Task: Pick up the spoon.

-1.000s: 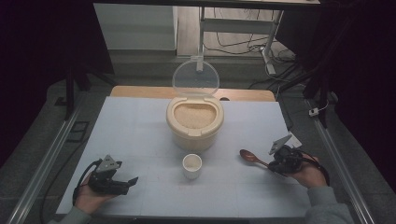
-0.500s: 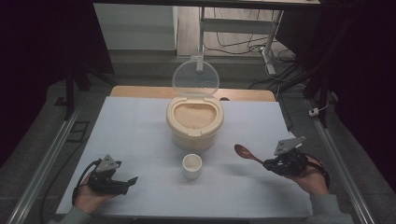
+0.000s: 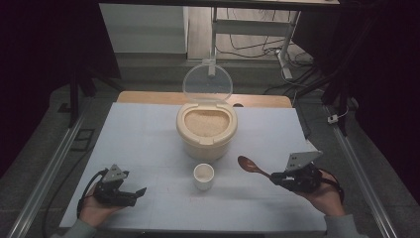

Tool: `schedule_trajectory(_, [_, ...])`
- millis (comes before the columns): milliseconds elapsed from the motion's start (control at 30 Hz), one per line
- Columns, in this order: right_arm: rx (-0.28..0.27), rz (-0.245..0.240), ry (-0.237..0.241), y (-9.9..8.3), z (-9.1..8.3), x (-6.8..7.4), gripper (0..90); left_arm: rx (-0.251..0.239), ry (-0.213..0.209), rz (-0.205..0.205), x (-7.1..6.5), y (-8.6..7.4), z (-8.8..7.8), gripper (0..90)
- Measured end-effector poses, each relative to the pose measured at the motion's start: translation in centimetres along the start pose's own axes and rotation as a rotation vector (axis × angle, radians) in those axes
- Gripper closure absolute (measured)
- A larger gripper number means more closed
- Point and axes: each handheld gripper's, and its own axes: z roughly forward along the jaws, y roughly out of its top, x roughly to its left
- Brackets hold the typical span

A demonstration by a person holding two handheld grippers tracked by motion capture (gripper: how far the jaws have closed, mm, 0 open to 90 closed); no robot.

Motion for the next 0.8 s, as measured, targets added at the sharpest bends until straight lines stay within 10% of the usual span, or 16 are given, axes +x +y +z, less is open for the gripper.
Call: schedule_trajectory(800, [-0.011, -0.12, 0.059, 5.3, 3.3, 2.3, 80.1, -0.001, 0.0, -0.002, 0.0, 0.1, 0.0, 11.1])
